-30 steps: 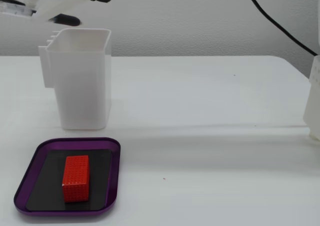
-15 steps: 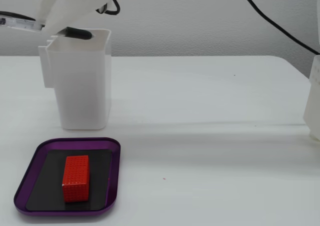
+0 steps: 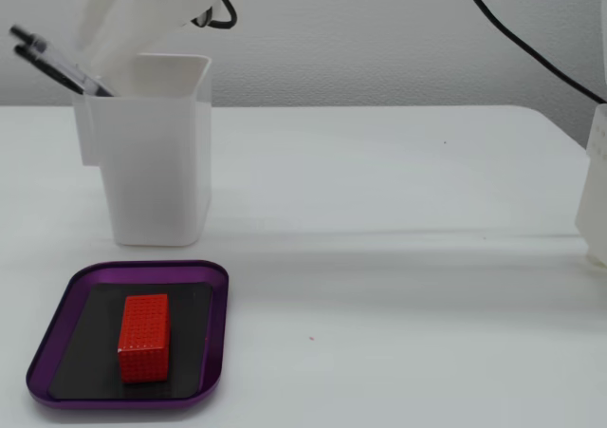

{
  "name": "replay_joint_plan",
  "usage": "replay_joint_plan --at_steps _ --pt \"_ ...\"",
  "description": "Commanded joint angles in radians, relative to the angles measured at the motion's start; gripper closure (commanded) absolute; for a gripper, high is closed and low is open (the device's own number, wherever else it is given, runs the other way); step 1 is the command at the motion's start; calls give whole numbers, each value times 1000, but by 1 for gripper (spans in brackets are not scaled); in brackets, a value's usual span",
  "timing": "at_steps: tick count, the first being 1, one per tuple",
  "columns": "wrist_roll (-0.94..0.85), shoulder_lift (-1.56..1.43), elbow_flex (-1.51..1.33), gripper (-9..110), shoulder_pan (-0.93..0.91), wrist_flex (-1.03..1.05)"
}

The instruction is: Pick up the pen and put it in the pen holder.

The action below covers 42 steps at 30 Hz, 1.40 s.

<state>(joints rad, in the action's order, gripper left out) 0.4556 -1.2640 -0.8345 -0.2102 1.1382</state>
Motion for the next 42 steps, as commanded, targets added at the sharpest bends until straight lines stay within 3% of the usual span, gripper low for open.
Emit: replay_joint_plan --at_steps 1,7,20,27,34,42 --pt "-8 -21 49 93 5 28" --pt "-12 -35 66 92 6 48" --pt "-268 -290 403 88 18 359" --pt "-311 -443 413 89 14 543" --pt "-311 -706 84 89 18 551" --pt "-316 -1057 -632 89 18 545"
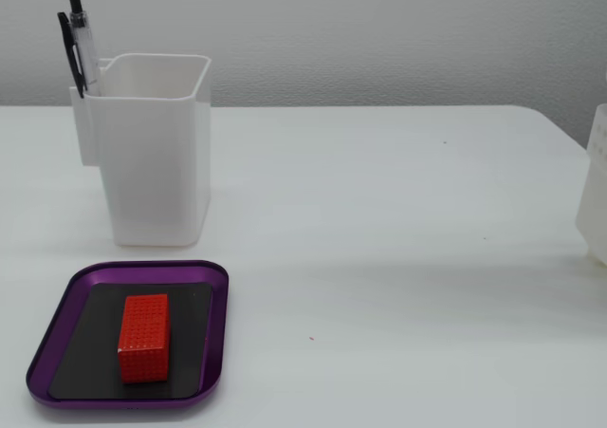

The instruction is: Pick up the pen and put it in the pen holder.

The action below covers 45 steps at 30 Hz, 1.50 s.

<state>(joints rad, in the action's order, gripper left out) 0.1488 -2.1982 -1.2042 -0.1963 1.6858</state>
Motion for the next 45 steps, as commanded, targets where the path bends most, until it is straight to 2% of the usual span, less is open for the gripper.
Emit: replay_joint_plan --at_steps 1,11,18,26,33,37,45 --pt "-9 -161 -357 89 5 -21" --pt "-11 -572 -1233 89 5 -410" --pt "-11 -922 -1609 89 6 -518" --pt "-11 -1250 -1758 89 6 -492" --pt "-9 -1252 -1855 90 6 -483" --pt "-26 -1252 -1855 103 8 -483" --pt "-87 -1250 -1856 102 6 -468"
